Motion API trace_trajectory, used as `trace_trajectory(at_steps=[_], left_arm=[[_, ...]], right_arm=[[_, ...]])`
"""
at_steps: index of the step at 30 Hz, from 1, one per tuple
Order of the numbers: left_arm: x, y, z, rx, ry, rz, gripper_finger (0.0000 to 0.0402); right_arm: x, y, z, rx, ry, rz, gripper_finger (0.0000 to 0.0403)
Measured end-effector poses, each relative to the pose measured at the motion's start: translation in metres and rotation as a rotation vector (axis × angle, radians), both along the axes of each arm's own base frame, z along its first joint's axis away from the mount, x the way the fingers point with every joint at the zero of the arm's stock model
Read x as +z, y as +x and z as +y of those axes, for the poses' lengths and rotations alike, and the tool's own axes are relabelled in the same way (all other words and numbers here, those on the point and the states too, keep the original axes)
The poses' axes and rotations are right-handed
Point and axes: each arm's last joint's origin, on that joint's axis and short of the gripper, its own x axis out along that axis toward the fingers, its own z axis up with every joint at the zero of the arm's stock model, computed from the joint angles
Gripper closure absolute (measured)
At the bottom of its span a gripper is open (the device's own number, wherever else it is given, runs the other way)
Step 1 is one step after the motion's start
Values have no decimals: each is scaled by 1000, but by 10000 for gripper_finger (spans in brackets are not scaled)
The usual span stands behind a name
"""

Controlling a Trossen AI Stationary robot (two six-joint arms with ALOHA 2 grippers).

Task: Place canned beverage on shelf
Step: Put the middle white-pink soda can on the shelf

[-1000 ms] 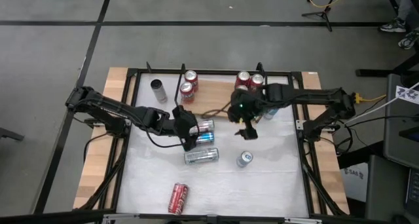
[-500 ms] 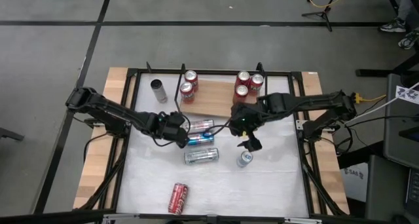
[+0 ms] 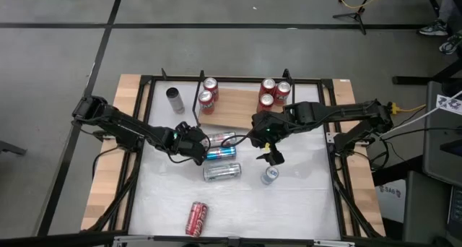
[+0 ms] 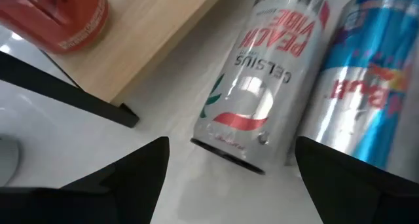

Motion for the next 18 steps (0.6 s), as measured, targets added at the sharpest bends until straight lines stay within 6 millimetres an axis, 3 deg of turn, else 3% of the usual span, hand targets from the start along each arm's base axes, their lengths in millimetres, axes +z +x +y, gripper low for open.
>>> trace_trajectory(at_steps=[9, 18], left_arm=[[-23, -8, 7, -35, -21, -6, 79], [-30, -7, 7, -161, 41, -39, 79]], right_arm=[[0, 0, 0, 0, 0, 1, 20], [0, 0, 0, 1, 0, 0, 20]])
